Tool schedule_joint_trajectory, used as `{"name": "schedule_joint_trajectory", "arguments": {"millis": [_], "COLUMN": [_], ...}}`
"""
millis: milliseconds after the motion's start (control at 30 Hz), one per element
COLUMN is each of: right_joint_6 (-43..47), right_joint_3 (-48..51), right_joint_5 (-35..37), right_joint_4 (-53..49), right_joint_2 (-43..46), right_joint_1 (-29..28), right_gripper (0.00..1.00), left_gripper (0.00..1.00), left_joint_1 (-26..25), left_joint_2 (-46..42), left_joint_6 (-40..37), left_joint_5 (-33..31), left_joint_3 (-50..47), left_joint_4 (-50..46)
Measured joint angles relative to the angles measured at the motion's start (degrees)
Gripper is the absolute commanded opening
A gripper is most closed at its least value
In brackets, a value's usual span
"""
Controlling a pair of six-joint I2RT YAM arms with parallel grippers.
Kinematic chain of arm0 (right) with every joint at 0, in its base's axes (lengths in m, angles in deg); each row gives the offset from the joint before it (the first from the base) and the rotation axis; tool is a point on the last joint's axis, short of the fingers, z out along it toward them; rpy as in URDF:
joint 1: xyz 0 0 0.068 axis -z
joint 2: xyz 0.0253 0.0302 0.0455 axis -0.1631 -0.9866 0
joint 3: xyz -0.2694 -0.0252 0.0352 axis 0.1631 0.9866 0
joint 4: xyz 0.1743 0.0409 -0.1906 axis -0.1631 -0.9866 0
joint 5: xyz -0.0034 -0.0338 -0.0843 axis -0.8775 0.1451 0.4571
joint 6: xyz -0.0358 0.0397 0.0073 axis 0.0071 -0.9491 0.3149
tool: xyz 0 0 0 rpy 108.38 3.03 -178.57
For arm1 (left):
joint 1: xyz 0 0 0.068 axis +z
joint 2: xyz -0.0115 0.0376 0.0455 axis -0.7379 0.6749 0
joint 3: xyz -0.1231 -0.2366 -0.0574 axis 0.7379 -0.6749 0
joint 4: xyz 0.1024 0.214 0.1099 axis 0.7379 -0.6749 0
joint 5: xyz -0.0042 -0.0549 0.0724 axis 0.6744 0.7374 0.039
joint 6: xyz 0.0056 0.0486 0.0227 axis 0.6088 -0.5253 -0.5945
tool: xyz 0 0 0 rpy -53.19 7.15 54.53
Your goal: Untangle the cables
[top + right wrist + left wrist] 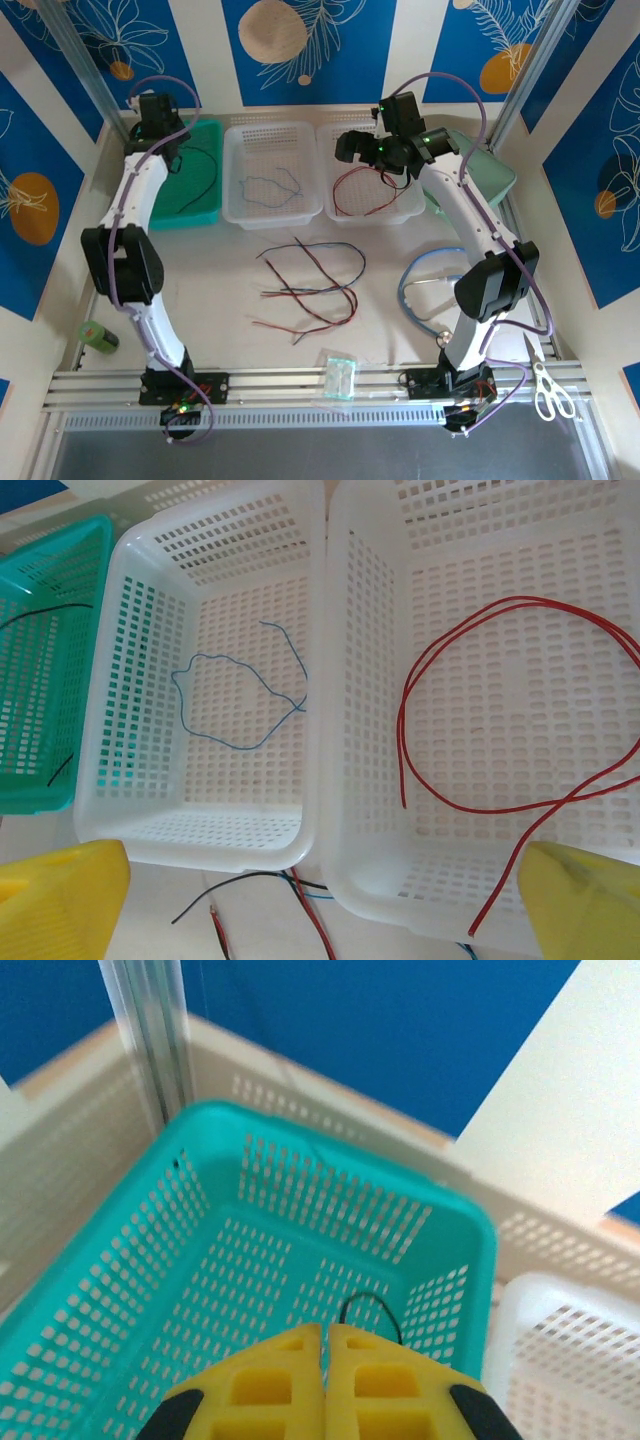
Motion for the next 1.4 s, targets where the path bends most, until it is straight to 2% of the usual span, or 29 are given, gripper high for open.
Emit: {"name": "schedule_joint_trajectory", "arguments": {"millis": [267, 533, 567, 600, 633, 667, 900, 1000, 1100, 1400], "right_joint_6": [0.0, 0.3, 0.4, 0.5, 0.5, 0.5, 0.9, 1.1, 1.2, 2.2], "right_joint_3": [1.9, 7.1, 7.7, 8.3, 9.0, 9.5, 11.6, 12.0, 14.1, 26.9], "right_joint_5": [0.0, 0.0, 0.0, 0.0, 0.0, 0.0, 0.0, 0.0, 0.0, 0.1], "right_joint_4": [0.3, 1.4, 1.6, 2.0, 2.3, 2.5, 4.2, 4.7, 5.0, 7.1], "right_joint_2": [1.0, 4.3, 4.7, 5.4, 5.9, 6.5, 9.4, 9.8, 10.8, 18.5], "right_joint_1": [0.0, 0.0, 0.0, 0.1, 0.1, 0.2, 1.4, 1.5, 1.3, -2.6], "right_gripper": [0.99, 0.99, 1.0, 1.0, 1.0, 1.0, 0.99, 1.0, 0.99, 1.0], "left_gripper": [0.0, 0.0, 0.08, 0.31, 0.43, 0.46, 0.66, 0.74, 0.76, 0.75], "left_joint_1": [0.5, 3.3, 3.7, 4.2, 4.7, 5.1, 5.9, 5.9, 5.9, 4.8], "left_joint_2": [10.6, 21.5, 22.1, 22.6, 23.1, 23.3, 22.5, 19.1, 14.3, -2.8], "left_joint_6": [2.2, 5.9, 6.2, 6.5, 7.0, 7.3, 7.2, 6.7, 5.7, 3.4], "left_joint_5": [5.0, 15.0, 16.0, 17.0, 18.1, 18.9, 20.2, 19.3, 18.0, 16.3], "left_joint_3": [2.7, 13.0, 13.1, 13.0, 12.9, 12.6, 11.2, 7.0, 2.9, -7.1], "left_joint_4": [-8.4, -16.9, -17.2, -17.6, -17.7, -17.7, -17.1, -14.9, -13.1, -5.4]}}
